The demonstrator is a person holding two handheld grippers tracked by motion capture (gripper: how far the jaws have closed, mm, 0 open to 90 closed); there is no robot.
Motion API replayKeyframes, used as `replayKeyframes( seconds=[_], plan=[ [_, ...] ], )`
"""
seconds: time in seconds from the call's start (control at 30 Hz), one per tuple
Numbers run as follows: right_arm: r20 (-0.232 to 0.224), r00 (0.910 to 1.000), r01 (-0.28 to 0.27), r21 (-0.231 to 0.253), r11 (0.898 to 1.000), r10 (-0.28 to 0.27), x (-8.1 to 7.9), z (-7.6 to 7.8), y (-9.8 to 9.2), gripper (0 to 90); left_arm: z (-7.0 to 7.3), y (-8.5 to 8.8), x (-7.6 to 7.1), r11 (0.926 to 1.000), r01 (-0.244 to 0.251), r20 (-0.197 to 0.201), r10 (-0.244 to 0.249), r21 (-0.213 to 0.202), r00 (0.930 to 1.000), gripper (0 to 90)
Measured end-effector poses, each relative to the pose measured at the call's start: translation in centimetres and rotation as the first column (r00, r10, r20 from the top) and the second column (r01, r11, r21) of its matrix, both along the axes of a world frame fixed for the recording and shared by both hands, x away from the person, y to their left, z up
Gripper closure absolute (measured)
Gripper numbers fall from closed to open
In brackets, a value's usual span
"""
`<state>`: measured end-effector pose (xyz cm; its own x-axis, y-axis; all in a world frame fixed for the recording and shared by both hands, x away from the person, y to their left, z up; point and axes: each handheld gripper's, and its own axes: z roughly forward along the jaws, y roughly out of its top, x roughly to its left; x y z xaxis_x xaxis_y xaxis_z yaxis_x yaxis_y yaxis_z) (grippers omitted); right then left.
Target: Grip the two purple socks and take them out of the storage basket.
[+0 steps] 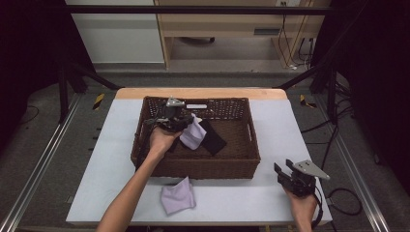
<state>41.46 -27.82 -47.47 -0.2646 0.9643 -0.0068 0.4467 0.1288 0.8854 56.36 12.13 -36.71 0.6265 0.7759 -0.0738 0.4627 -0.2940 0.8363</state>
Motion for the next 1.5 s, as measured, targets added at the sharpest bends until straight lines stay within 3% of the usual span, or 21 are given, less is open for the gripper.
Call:
replayKeyframes(
  seconds=[0.17,0.33,0.37,0.6,0.77,0.8,0.9,1.17,1.27,1.5],
  plan=[
    [0.001,1.0000,-0.001,-0.004,1.000,0.001,0.1,-0.1,-0.1,50.6,1.8,0.9,-1.9,0.9980,0.001,0.108,0.006,-0.063,0.9941,84.5],
    [-0.001,1.0000,-0.002,-0.007,1.000,0.002,0.1,0.0,0.0,50.6,2.9,1.7,-3.1,0.9940,0.009,0.156,0.008,-0.109,0.9877,84.6],
    [-0.001,1.0000,0.000,-0.004,1.000,0.000,0.0,0.0,0.0,50.5,3.4,1.9,-3.8,0.9927,0.012,0.183,0.010,-0.120,0.9831,84.5],
    [-0.001,1.0000,0.005,-0.007,1.000,-0.005,0.1,-0.1,0.0,50.7,4.7,2.9,-5.8,0.9861,0.034,0.234,0.005,-0.163,0.9721,84.5],
    [0.001,1.0000,0.005,-0.013,1.000,-0.005,0.1,-0.1,-0.1,51.0,5.7,3.7,-7.8,0.9805,0.062,0.289,-0.005,-0.187,0.9572,84.5],
    [0.001,1.0000,0.005,-0.013,1.000,-0.005,0.1,-0.1,-0.1,51.0,5.7,3.7,-7.8,0.9805,0.062,0.289,-0.005,-0.187,0.9572,84.5],
    [0.000,1.0000,0.008,-0.009,1.000,-0.008,0.0,0.0,-0.1,51.1,6.2,4.0,-9.1,0.9757,0.083,0.322,-0.013,-0.203,0.9466,84.5],
    [0.003,1.0000,0.007,-0.006,1.000,-0.007,0.0,0.0,-0.1,51.3,7.1,4.5,-11.4,0.9653,0.126,0.363,-0.036,-0.229,0.9311,84.5],
    [0.004,1.0000,0.007,-0.009,1.000,-0.007,-0.1,0.0,-0.1,51.3,7.3,4.8,-11.9,0.9625,0.136,0.368,-0.042,-0.234,0.9289,84.6],
    [0.006,1.0000,0.006,-0.011,1.000,-0.006,-0.1,0.1,-0.1,51.4,7.8,5.8,-14.0,0.9561,0.162,0.396,-0.055,-0.244,0.9167,84.5]
  ],
)
